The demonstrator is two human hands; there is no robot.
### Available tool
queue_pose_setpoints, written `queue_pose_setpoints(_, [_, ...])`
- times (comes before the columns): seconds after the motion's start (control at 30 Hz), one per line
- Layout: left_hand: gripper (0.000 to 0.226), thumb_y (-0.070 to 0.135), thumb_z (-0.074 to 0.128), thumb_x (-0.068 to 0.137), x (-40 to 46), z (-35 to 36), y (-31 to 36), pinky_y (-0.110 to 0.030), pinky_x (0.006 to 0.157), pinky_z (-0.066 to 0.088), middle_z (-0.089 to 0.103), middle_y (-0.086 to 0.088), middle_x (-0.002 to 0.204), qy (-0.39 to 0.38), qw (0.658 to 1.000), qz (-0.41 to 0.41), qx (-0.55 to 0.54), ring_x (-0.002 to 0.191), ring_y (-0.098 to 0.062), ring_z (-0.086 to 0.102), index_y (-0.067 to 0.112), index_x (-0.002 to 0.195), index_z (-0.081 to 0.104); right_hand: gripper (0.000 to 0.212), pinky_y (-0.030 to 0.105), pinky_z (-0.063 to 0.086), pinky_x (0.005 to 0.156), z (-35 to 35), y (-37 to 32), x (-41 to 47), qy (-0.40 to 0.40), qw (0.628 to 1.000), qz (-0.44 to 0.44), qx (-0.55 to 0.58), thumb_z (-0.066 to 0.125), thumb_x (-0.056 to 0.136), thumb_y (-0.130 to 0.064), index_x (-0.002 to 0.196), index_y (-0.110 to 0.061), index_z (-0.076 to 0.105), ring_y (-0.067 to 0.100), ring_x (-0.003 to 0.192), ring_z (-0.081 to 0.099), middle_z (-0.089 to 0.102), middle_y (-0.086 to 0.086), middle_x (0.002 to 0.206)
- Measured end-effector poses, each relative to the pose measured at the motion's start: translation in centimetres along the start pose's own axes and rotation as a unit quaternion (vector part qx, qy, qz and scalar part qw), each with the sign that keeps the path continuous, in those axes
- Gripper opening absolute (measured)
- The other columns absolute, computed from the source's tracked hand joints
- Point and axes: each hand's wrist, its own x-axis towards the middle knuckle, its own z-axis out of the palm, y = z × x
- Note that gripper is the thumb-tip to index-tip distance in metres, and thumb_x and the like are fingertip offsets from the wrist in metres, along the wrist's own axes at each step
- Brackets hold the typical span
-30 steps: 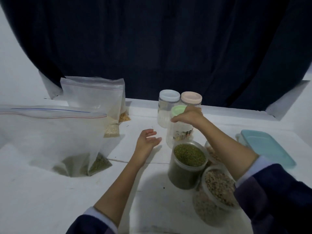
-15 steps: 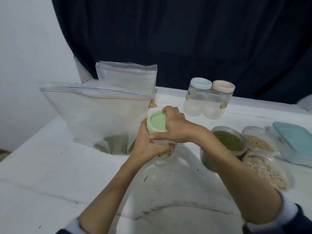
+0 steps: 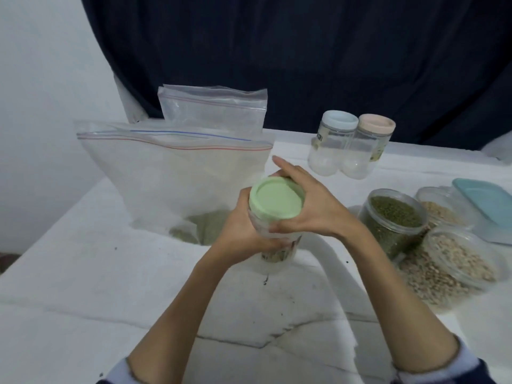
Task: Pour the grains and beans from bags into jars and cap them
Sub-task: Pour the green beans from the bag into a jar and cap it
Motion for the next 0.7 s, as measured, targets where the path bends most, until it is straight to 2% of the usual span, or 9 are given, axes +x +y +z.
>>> queue_pose_setpoints(0.07, [0.096, 0.018, 0.092, 0.041, -0.4, 0.1, 0.0, -0.014, 0.082, 0.050, 0.051, 0.016, 0.116, 0.002, 1.000, -0.008, -0.015, 0.103, 0.013, 0.054, 0.035, 0.117, 0.035, 0.119, 0.016, 0.041, 0.100, -0.1, 1.5, -0.6, 0.001, 0.995, 0.022, 0.096, 0.088, 0.045, -0.037, 0.144, -0.040, 0.023, 0.003, 0.121, 0.047, 0.041, -0.005, 0.132])
queue_pose_setpoints(0.13, [0.096, 0.003, 0.091, 0.045, -0.7, -0.1, -0.3, -0.005, 0.074, 0.045, 0.048, 0.016, 0.113, 0.012, 1.000, 0.002, -0.023, 0.095, 0.022, 0.051, 0.029, 0.117, 0.033, 0.110, 0.023, 0.049, 0.090, 0.5, 2.9, -1.7, 0.047, 0.970, 0.043, 0.234, 0.092, 0.045, -0.030, 0.139, -0.033, 0.035, 0.007, 0.115, 0.057, 0.046, -0.002, 0.134])
queue_pose_setpoints(0.23, [0.098, -0.004, 0.089, 0.052, -1.0, -0.2, -0.5, -0.002, 0.075, 0.043, 0.046, 0.019, 0.113, 0.012, 1.000, 0.004, -0.027, 0.093, 0.026, 0.048, 0.027, 0.122, 0.028, 0.057, 0.032, 0.051, 0.081, 1.5, 4.5, -2.9, 0.187, 0.925, 0.073, 0.322, 0.077, 0.072, -0.039, 0.120, -0.020, 0.053, 0.010, 0.093, 0.069, 0.062, 0.005, 0.118])
queue_pose_setpoints(0.27, [0.100, 0.001, 0.091, 0.050, -1.0, -0.2, -0.5, -0.003, 0.078, 0.044, 0.045, 0.020, 0.114, 0.010, 1.000, 0.003, -0.025, 0.096, 0.024, 0.048, 0.028, 0.123, 0.028, 0.052, 0.033, 0.051, 0.082, 1.8, 4.5, -3.1, 0.212, 0.922, 0.078, 0.314, 0.072, 0.076, -0.043, 0.118, -0.020, 0.054, 0.010, 0.094, 0.069, 0.064, 0.004, 0.116])
queue_pose_setpoints(0.37, [0.104, 0.025, 0.092, 0.038, -1.0, 0.1, -0.5, -0.011, 0.087, 0.046, 0.047, 0.019, 0.118, 0.014, 1.000, 0.006, -0.019, 0.106, 0.014, 0.049, 0.031, 0.123, 0.031, 0.089, 0.023, 0.051, 0.088, 2.4, 3.2, -3.6, 0.175, 0.937, 0.046, 0.299, 0.078, 0.055, -0.066, 0.127, -0.024, 0.046, 0.007, 0.112, 0.060, 0.058, -0.003, 0.125])
queue_pose_setpoints(0.43, [0.100, 0.023, 0.090, 0.040, -1.1, 0.1, -0.5, -0.014, 0.086, 0.047, 0.049, 0.017, 0.118, 0.016, 1.000, 0.003, -0.023, 0.107, 0.010, 0.052, 0.033, 0.120, 0.031, 0.105, 0.020, 0.049, 0.093, 2.9, 2.1, -3.4, 0.111, 0.966, 0.031, 0.233, 0.083, 0.045, -0.065, 0.133, -0.031, 0.038, 0.004, 0.117, 0.054, 0.050, -0.007, 0.131])
queue_pose_setpoints(0.53, [0.098, 0.010, 0.092, 0.046, -1.1, -0.1, -0.5, -0.015, 0.086, 0.048, 0.050, 0.016, 0.117, 0.013, 1.000, 0.004, -0.025, 0.105, 0.011, 0.053, 0.035, 0.119, 0.031, 0.107, 0.019, 0.050, 0.088, 2.9, 1.9, -3.2, 0.106, 0.973, 0.037, 0.201, 0.088, 0.045, -0.049, 0.136, -0.031, 0.034, 0.002, 0.111, 0.057, 0.047, -0.006, 0.132])
queue_pose_setpoints(0.6, [0.100, 0.002, 0.091, 0.051, -1.1, -0.3, -0.4, -0.009, 0.083, 0.047, 0.048, 0.017, 0.117, 0.005, 1.000, 0.000, -0.024, 0.101, 0.017, 0.051, 0.031, 0.124, 0.029, 0.082, 0.021, 0.052, 0.079, 2.3, 2.3, -3.3, 0.130, 0.949, 0.038, 0.286, 0.082, 0.068, -0.034, 0.136, -0.019, 0.038, 0.005, 0.100, 0.064, 0.053, 0.000, 0.125])
queue_pose_setpoints(0.7, [0.101, 0.002, 0.089, 0.053, -1.2, -0.4, -0.3, -0.006, 0.081, 0.046, 0.044, 0.022, 0.114, 0.000, 1.000, -0.007, -0.010, 0.098, 0.022, 0.047, 0.030, 0.126, 0.026, 0.040, 0.022, 0.054, 0.075, 2.1, 2.4, -3.6, 0.204, 0.932, 0.075, 0.290, 0.046, 0.097, -0.013, 0.135, -0.005, 0.039, 0.004, 0.090, 0.067, 0.060, 0.006, 0.118])
